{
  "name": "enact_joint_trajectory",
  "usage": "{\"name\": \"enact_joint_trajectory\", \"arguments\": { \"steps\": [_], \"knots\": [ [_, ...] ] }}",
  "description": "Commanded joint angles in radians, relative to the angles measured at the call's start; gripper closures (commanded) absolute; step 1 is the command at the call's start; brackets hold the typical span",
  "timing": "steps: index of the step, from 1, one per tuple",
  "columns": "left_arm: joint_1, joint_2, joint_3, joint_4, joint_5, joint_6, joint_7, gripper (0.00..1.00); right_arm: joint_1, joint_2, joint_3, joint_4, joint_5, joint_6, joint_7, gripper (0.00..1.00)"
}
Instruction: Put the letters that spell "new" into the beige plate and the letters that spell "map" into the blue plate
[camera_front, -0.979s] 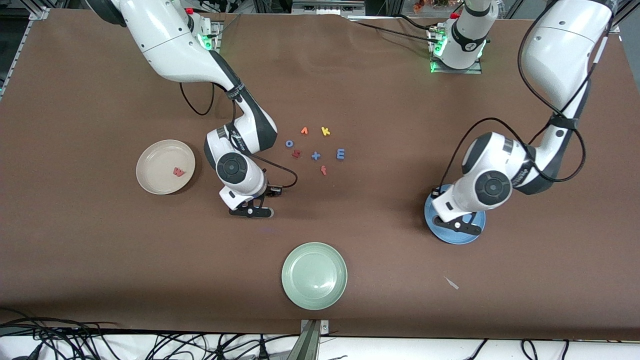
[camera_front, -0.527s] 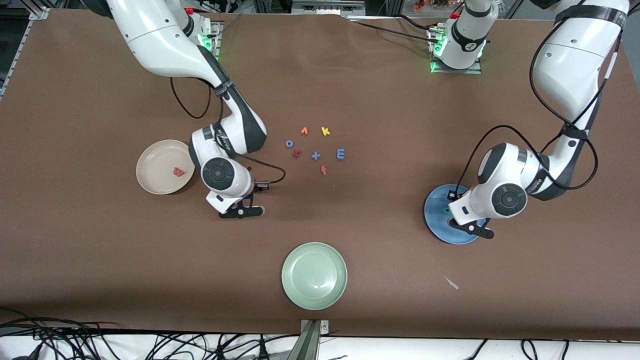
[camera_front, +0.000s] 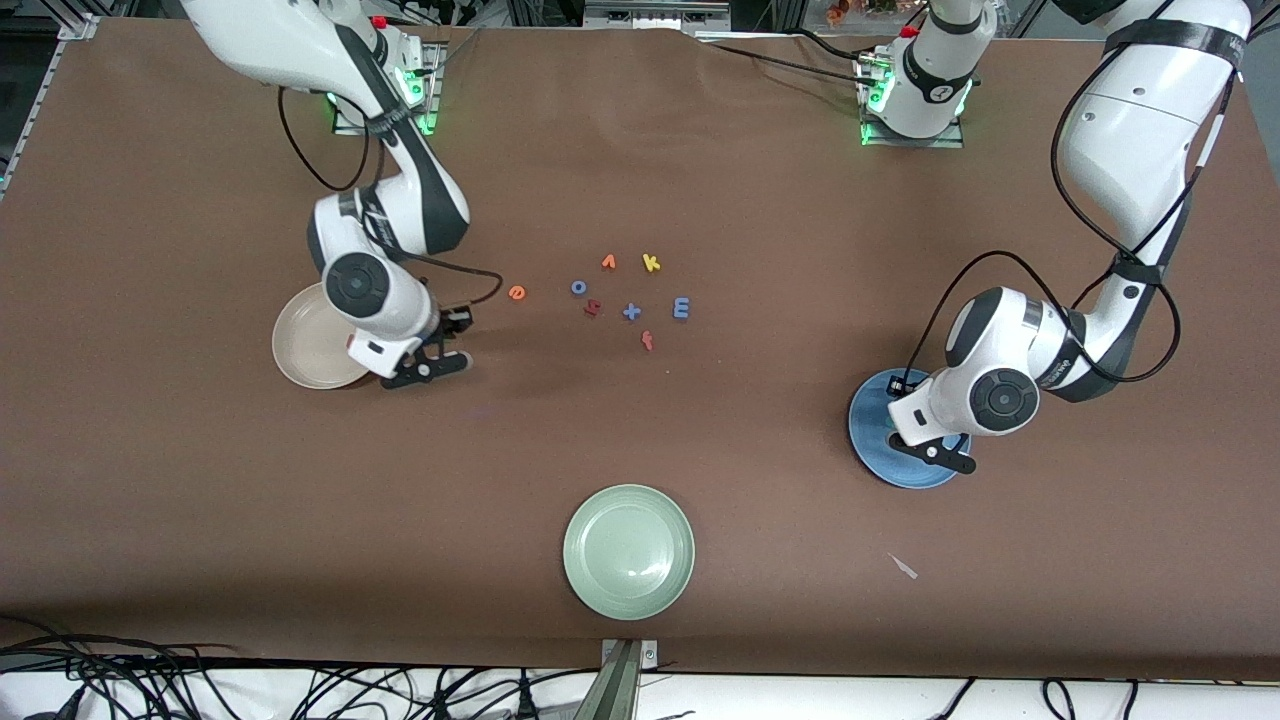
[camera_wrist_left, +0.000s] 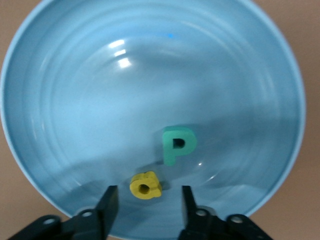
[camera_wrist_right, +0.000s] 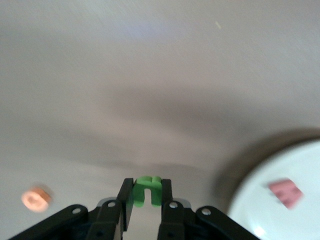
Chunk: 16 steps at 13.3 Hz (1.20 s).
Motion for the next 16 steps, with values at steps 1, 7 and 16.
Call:
{"name": "enact_joint_trajectory", "arguments": {
  "steps": [1, 7, 16],
  "knots": [
    [-0.009, -0.046, -0.082, 0.014, -0.011, -0.048, -0.024, 0.0, 0.002, -0.129, -0.036, -0.165, -0.005, 0.047, -0.08, 0.91],
    [-0.136, -0.044, -0.252, 0.003, -0.099, -0.054, -0.414, 0.0, 0.0, -0.166, -0.122, -0.247, -0.017, 0.111, -0.225, 0.89],
    [-0.403, 0.087, -0.208, -0.003, -0.082, 0.153, -0.721, 0.09, -0.009, -0.094, -0.219, -0.228, -0.003, 0.188, -0.267, 0.0]
  ]
}}
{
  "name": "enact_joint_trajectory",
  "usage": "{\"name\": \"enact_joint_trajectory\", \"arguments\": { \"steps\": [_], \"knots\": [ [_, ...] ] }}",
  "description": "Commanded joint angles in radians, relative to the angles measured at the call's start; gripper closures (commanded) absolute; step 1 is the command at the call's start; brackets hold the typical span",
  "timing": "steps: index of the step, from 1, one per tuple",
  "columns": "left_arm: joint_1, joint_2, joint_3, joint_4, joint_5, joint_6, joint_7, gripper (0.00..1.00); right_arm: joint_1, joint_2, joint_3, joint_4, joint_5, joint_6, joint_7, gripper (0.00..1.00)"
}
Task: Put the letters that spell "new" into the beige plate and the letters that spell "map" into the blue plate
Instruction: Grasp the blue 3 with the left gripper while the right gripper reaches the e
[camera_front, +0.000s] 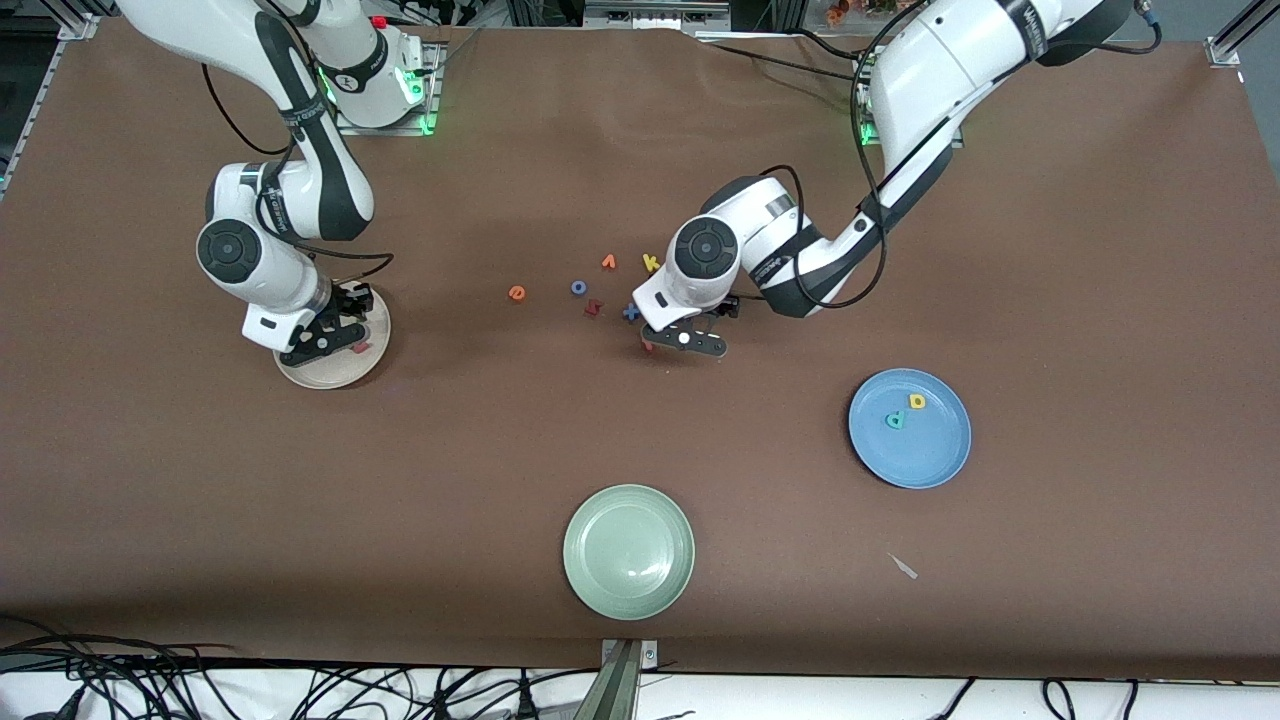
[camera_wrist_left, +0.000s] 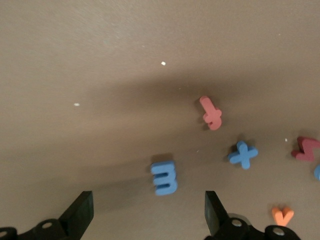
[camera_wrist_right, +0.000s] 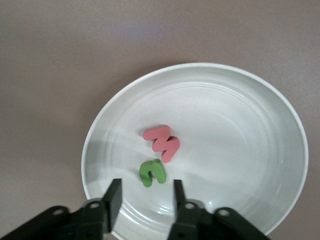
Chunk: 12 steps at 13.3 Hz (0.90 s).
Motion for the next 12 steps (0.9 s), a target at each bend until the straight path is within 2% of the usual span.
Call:
{"name": "enact_joint_trajectory", "arguments": {
  "steps": [1, 3, 5, 7, 8, 9, 11, 12],
  "knots": [
    [-0.05, 0.049, 0.037, 0.006, 0.002, 0.061, -0.05, 0.13, 0.001, -0.011, 0.023, 0.005, 0.006, 0.004, 0.102, 0.0],
    [-0.101, 0.046, 0.088, 0.006, 0.002, 0.064, -0.055, 0.19, 0.003, -0.02, 0.098, 0.005, 0.006, 0.003, 0.23, 0.0],
    [-0.102, 0.046, 0.09, 0.004, 0.002, 0.064, -0.056, 0.33, 0.003, -0.02, 0.198, 0.006, 0.006, 0.012, 0.385, 0.0],
    [-0.101, 0.046, 0.09, -0.002, 0.002, 0.063, -0.056, 0.55, 0.003, -0.022, 0.281, 0.006, 0.006, 0.024, 0.528, 0.0],
    [-0.099, 0.045, 0.09, -0.005, 0.002, 0.058, -0.058, 0.69, 0.003, -0.022, 0.307, 0.006, 0.006, 0.029, 0.599, 0.0],
    [-0.096, 0.042, 0.09, -0.003, 0.002, 0.054, -0.058, 0.76, 0.003, -0.026, 0.336, 0.003, 0.006, 0.039, 0.695, 0.0],
    [-0.081, 0.02, 0.09, 0.001, 0.002, 0.013, -0.049, 0.8, 0.004, -0.031, 0.402, 0.0, 0.006, 0.044, 0.92, 0.0],
    [-0.069, 0.006, 0.088, 0.012, 0.004, -0.047, -0.044, 0.8, 0.004, -0.04, 0.414, -0.003, 0.006, 0.044, 0.958, 0.0]
  ]
}}
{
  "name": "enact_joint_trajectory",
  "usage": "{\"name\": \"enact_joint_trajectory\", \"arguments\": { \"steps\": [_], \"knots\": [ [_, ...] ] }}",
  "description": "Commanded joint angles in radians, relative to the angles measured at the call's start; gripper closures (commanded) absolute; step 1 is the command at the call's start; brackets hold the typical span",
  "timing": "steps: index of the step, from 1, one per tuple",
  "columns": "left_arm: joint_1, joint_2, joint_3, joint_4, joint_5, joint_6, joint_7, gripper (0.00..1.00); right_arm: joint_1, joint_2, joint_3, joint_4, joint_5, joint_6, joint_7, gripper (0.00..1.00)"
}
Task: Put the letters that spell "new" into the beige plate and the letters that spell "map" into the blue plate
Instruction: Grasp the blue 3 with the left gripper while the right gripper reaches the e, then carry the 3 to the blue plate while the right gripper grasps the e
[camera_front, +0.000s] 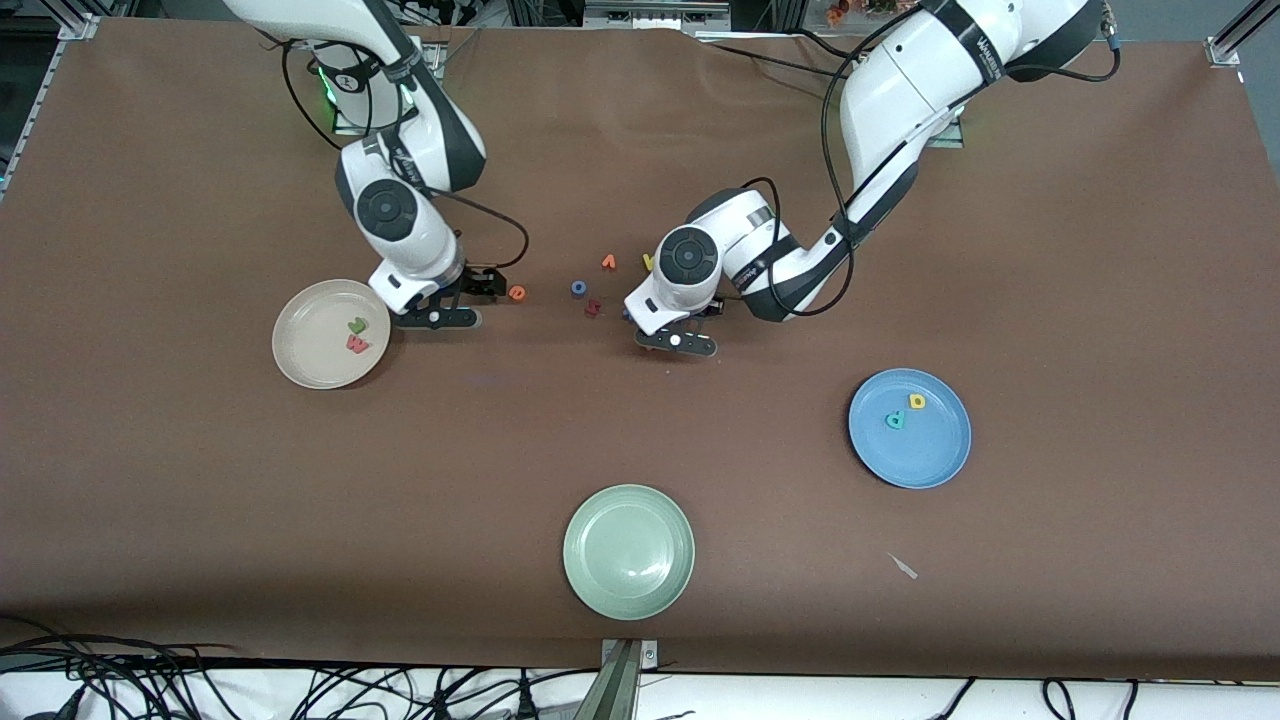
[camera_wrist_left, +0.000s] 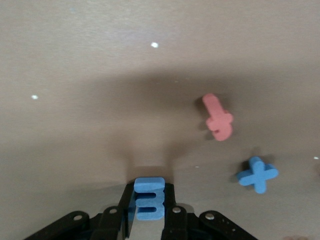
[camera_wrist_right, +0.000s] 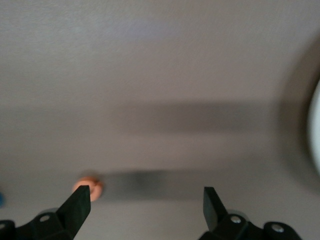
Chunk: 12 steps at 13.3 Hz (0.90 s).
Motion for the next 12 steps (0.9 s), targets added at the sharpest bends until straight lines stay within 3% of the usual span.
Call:
{"name": "enact_joint_trajectory", "arguments": {
  "steps": [1, 6, 12],
  "knots": [
    [0.026, -0.064, 0.008, 0.006, 0.004, -0.117, 0.013, 0.8, -0.008, -0.035, 0.037, -0.022, 0.004, 0.007, 0.12, 0.0],
    [0.167, -0.173, 0.011, 0.007, 0.007, -0.274, 0.217, 0.8, 0.0, -0.012, 0.076, -0.111, 0.004, 0.208, 0.238, 0.0],
    [0.324, -0.175, 0.011, 0.079, 0.255, -0.275, 0.421, 0.8, 0.028, 0.058, 0.08, -0.093, -0.011, 0.249, 0.246, 0.0]
  ]
}}
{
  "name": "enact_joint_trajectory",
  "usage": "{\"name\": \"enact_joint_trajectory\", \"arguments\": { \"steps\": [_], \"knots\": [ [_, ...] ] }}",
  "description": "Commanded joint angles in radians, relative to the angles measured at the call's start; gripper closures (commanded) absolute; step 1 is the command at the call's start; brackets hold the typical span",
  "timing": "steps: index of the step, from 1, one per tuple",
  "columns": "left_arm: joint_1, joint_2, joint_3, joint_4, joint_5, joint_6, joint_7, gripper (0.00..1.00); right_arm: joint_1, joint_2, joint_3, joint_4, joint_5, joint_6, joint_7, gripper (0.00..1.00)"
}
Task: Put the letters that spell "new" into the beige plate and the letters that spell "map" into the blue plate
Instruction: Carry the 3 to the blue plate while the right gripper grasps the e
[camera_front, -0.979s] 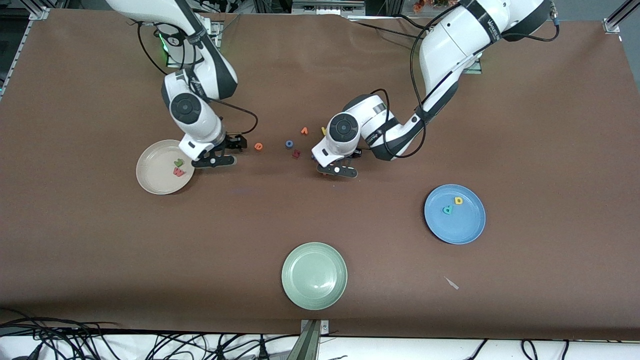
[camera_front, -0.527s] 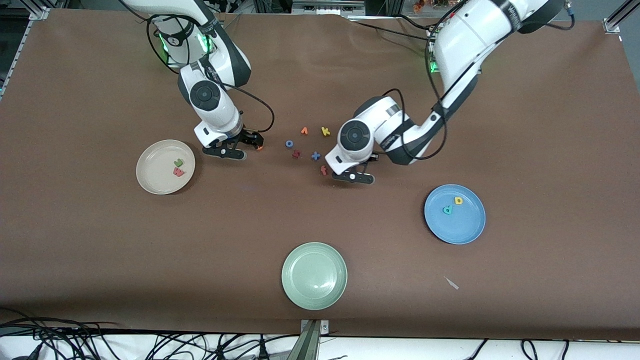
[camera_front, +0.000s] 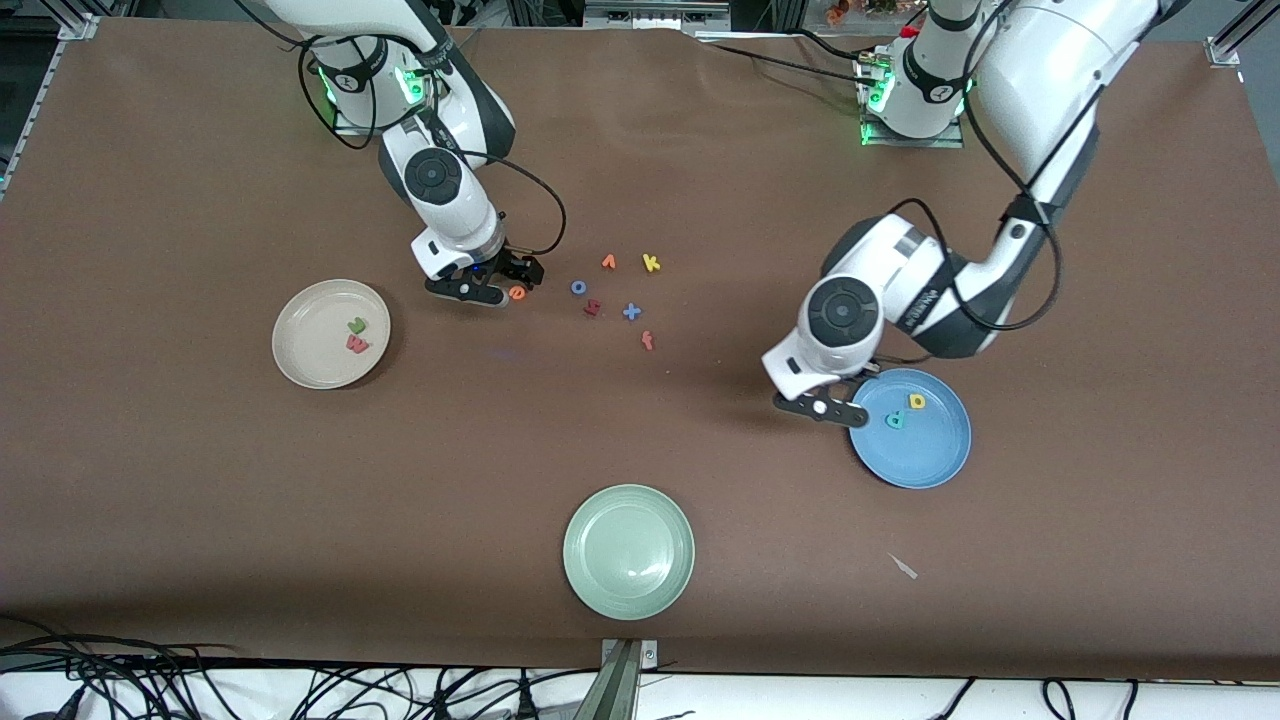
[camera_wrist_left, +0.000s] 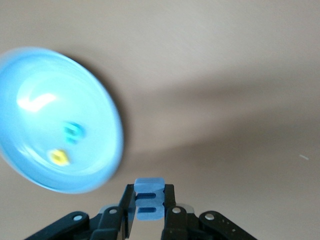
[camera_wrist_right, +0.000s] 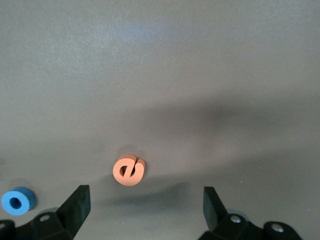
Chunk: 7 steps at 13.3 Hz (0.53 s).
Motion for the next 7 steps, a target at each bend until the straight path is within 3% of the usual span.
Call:
{"name": "enact_joint_trajectory", "arguments": {
  "steps": [1, 4, 7],
  "knots": [
    [0.064, 0.005, -0.002, 0.014, 0.091, 0.012, 0.11, 0.8, 0.008, 0.03, 0.001, 0.009, -0.012, 0.046, 0.013, 0.0],
    [0.149, 0.067, -0.002, 0.016, 0.082, 0.156, 0.225, 0.79, 0.008, 0.043, 0.001, 0.025, -0.012, 0.051, 0.013, 0.05],
    [0.148, 0.095, -0.002, -0.003, 0.088, 0.242, 0.234, 0.79, 0.014, 0.052, 0.001, 0.041, -0.013, 0.051, 0.007, 0.15]
  ]
}}
